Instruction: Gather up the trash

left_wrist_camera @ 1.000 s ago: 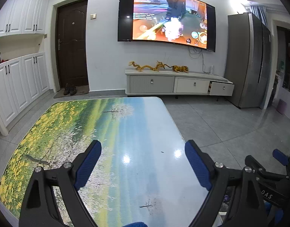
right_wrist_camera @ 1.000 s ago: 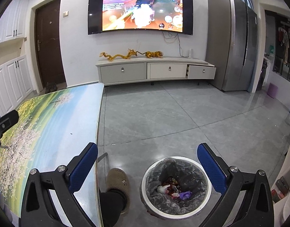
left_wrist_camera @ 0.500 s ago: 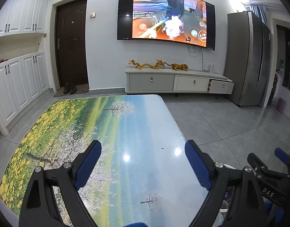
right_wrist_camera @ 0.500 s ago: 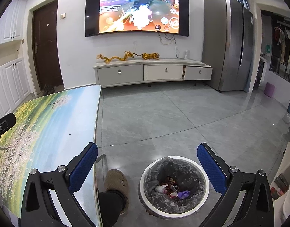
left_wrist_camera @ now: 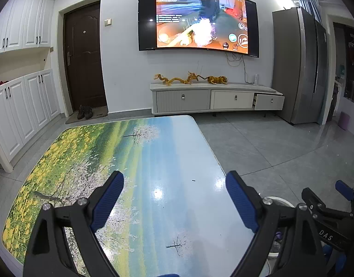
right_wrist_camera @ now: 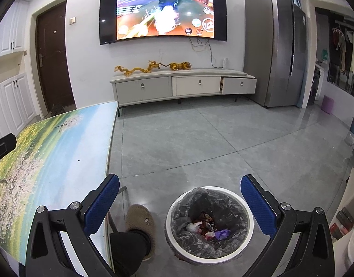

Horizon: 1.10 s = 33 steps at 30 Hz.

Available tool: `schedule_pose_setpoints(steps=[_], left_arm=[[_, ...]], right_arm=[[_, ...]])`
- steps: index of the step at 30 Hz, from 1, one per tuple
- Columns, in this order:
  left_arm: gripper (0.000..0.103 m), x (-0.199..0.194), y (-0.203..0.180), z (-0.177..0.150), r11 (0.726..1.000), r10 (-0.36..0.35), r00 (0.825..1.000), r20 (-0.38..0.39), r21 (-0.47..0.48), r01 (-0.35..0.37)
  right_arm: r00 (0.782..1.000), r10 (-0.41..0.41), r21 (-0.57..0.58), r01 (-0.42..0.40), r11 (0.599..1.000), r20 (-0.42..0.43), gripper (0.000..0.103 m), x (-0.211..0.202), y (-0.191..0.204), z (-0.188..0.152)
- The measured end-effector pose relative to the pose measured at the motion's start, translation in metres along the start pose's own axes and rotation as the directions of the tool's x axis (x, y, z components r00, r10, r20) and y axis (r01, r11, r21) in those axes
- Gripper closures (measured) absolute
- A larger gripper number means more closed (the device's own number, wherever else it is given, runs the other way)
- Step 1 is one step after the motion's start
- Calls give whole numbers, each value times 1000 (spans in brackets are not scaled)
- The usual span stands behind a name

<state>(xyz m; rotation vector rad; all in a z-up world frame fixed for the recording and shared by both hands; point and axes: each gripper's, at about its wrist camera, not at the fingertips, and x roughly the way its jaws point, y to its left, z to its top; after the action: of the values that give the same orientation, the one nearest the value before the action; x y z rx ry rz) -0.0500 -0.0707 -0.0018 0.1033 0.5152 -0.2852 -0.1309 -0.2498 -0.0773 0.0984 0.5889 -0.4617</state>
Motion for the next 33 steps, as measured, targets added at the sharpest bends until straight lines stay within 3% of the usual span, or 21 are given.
schedule_pose_setpoints(steps=[33], left_arm=[[13, 16, -15, -14, 998, -13, 998, -63, 55, 16]], right_arm=[[999, 11, 52, -8, 999, -48, 0, 17, -13, -8]])
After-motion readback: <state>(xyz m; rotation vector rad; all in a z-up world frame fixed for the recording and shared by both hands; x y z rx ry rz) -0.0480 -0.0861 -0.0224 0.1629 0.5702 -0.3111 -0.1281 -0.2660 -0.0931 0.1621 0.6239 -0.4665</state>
